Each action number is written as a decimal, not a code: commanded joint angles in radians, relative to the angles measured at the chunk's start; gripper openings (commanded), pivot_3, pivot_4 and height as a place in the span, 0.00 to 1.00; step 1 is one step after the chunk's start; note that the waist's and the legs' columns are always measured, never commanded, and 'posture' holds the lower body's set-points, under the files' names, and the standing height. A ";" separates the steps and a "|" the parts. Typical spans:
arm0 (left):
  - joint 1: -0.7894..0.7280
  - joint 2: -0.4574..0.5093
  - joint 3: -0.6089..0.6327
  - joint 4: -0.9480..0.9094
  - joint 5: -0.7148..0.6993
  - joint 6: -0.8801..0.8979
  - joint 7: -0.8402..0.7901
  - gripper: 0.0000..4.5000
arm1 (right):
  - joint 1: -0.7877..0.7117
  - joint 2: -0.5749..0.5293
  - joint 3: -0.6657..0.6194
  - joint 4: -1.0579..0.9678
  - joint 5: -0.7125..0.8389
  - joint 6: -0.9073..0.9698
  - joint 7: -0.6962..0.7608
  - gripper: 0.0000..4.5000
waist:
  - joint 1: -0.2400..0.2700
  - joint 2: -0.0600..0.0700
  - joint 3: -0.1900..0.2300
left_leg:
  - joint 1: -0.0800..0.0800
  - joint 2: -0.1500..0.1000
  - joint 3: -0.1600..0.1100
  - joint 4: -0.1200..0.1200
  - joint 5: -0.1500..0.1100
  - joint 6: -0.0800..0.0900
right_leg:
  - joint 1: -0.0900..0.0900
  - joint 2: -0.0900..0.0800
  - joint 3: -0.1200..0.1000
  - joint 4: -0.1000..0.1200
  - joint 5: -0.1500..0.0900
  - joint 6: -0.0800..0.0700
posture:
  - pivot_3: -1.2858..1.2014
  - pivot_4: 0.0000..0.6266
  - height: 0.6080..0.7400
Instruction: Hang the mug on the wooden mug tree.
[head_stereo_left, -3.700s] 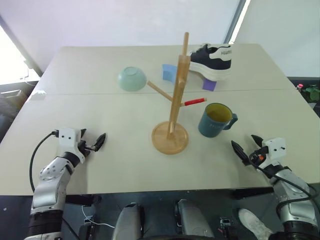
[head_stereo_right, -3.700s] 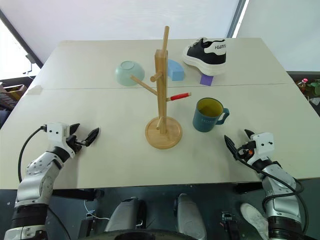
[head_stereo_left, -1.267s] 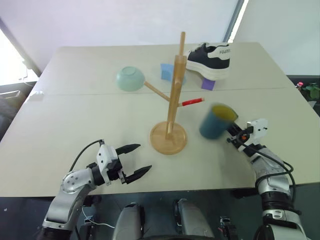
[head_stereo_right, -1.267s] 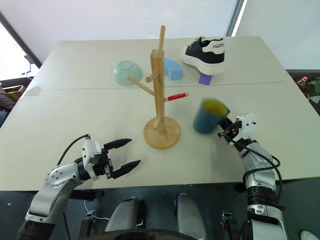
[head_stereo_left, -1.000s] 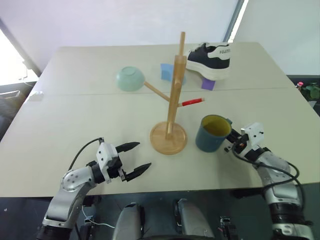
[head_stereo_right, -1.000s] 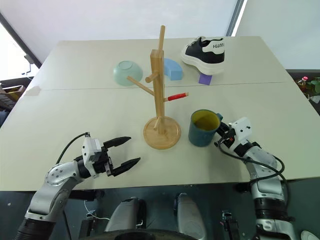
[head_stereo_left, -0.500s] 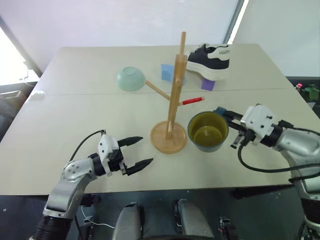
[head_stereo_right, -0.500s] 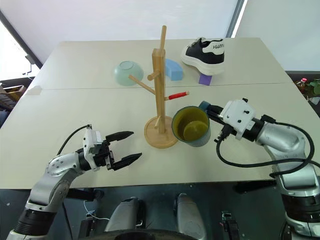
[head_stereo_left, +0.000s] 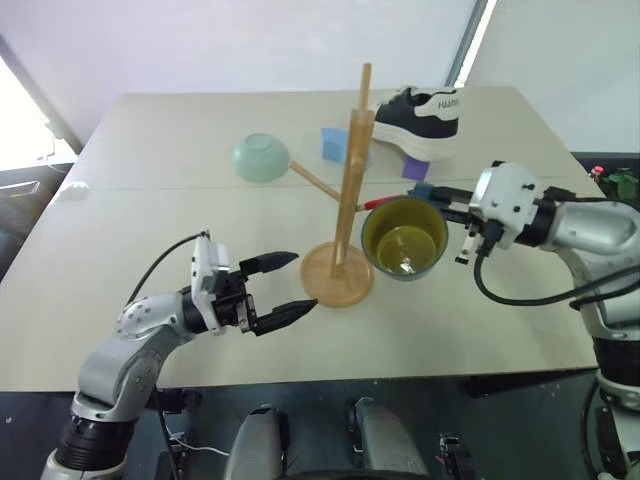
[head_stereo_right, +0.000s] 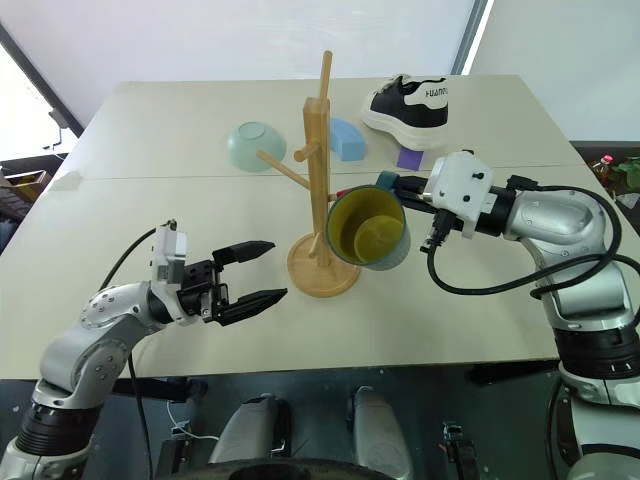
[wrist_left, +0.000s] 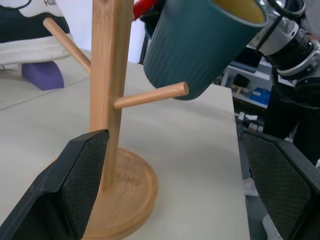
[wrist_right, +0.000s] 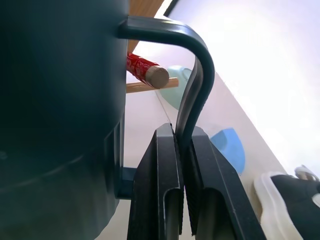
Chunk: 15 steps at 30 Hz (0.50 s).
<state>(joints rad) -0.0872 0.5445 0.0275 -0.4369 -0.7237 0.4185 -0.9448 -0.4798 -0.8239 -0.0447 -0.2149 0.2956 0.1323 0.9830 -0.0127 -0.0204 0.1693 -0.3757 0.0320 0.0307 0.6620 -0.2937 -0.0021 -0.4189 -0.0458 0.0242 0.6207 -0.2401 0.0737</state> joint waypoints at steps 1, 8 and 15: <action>-0.021 0.015 0.037 -0.062 -0.054 0.027 0.015 1.00 | -0.051 0.000 0.011 0.001 -0.003 -0.001 0.017 0.01 | 0.001 0.000 0.000 | 0.000 0.000 0.000 0.000 0.000 0.000 | 0.000 0.000 0.000 0.000 0.000 0.000 | 0.52 0.24 1.00; -0.062 0.024 0.052 -0.075 -0.097 0.058 0.038 1.00 | -0.117 0.021 0.066 0.057 -0.023 0.014 0.036 0.01 | 0.000 0.000 0.000 | 0.000 0.000 0.000 0.000 0.000 0.000 | 0.000 0.000 0.000 0.000 0.000 0.000 | 0.52 0.24 1.00; -0.070 0.022 0.044 -0.074 -0.090 0.056 0.046 1.00 | -0.148 0.029 0.087 0.112 -0.032 0.025 0.056 0.07 | 0.000 0.000 0.000 | 0.000 0.000 0.000 0.000 0.000 0.000 | 0.000 0.000 0.000 0.000 0.000 0.000 | 0.52 0.24 1.00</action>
<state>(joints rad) -0.1431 0.5641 0.0616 -0.4784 -0.8033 0.4765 -0.9028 -0.5951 -0.7979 0.0624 -0.0999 0.2565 0.1597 1.0361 -0.0123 -0.0204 0.1694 -0.3757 0.0318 0.0308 0.6621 -0.2937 -0.0021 -0.4188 -0.0458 0.0243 0.6208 -0.2401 0.0737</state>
